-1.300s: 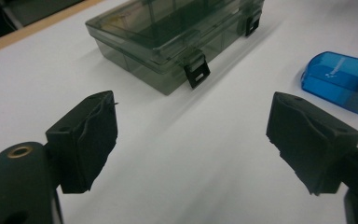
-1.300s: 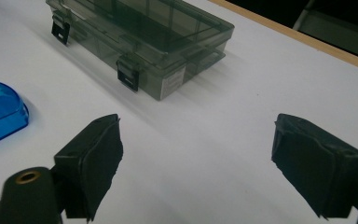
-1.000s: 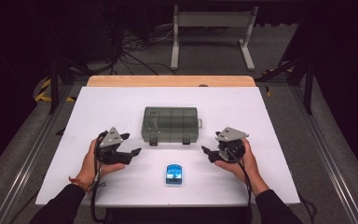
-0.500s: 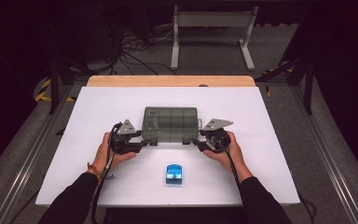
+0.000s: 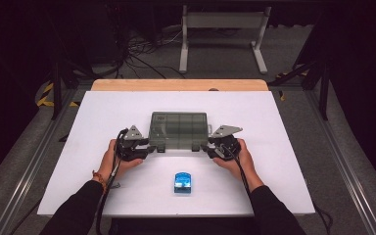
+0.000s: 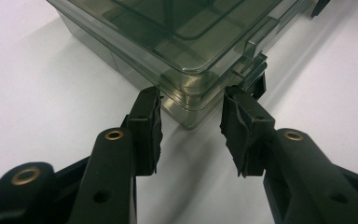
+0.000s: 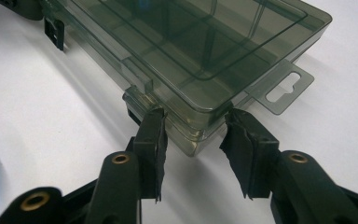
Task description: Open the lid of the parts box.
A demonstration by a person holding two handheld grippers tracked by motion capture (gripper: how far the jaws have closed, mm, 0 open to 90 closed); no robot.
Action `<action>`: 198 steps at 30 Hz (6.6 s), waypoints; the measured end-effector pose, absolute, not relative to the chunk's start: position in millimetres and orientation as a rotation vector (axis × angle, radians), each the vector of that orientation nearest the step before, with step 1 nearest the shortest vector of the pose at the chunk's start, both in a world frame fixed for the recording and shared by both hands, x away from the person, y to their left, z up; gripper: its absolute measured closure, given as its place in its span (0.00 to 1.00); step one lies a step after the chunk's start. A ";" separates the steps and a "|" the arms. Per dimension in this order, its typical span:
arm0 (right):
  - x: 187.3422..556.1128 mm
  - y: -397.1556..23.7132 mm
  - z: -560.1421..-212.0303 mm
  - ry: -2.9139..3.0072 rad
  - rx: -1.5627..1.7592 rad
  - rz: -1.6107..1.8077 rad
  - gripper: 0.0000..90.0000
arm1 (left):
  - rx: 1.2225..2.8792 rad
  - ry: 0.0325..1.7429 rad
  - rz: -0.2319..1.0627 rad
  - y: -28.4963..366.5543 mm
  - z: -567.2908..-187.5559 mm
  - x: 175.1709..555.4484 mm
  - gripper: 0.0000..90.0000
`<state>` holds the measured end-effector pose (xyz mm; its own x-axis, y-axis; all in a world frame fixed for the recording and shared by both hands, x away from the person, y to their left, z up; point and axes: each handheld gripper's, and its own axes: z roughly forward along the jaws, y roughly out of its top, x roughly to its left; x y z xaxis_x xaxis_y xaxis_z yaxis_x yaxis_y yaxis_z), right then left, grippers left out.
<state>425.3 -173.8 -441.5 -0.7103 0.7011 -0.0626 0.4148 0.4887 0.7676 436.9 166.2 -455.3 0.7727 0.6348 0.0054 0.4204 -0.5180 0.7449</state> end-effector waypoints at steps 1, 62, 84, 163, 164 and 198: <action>425.7 -174.1 -441.6 2.370 0.932 1.079 0.66 | 2.192 0.780 0.351 166.8 -455.3 437.0 0.68; 419.2 -175.2 -415.2 2.136 0.812 1.037 0.74 | 2.071 0.805 0.668 172.0 -422.4 435.0 0.66; 448.2 -172.4 -377.5 2.093 0.819 1.083 0.78 | 2.066 0.736 0.786 156.4 -378.8 465.6 0.76; 534.7 -163.4 -434.4 2.032 1.182 1.046 0.93 | 2.045 1.031 0.577 150.0 -435.3 558.2 0.87; 533.7 -164.4 -432.1 2.026 1.178 1.049 0.93 | 2.045 1.020 0.580 152.2 -432.4 556.5 0.87; 449.9 -173.1 -390.1 2.073 0.978 1.122 0.86 | 2.053 0.635 0.710 193.5 -378.6 449.8 0.83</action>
<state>449.9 -173.1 -390.1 -0.5624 0.8144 -0.1428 0.3259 0.3770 0.8670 449.8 193.5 -378.6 0.7099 0.6582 0.2506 0.1752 -0.5097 0.8423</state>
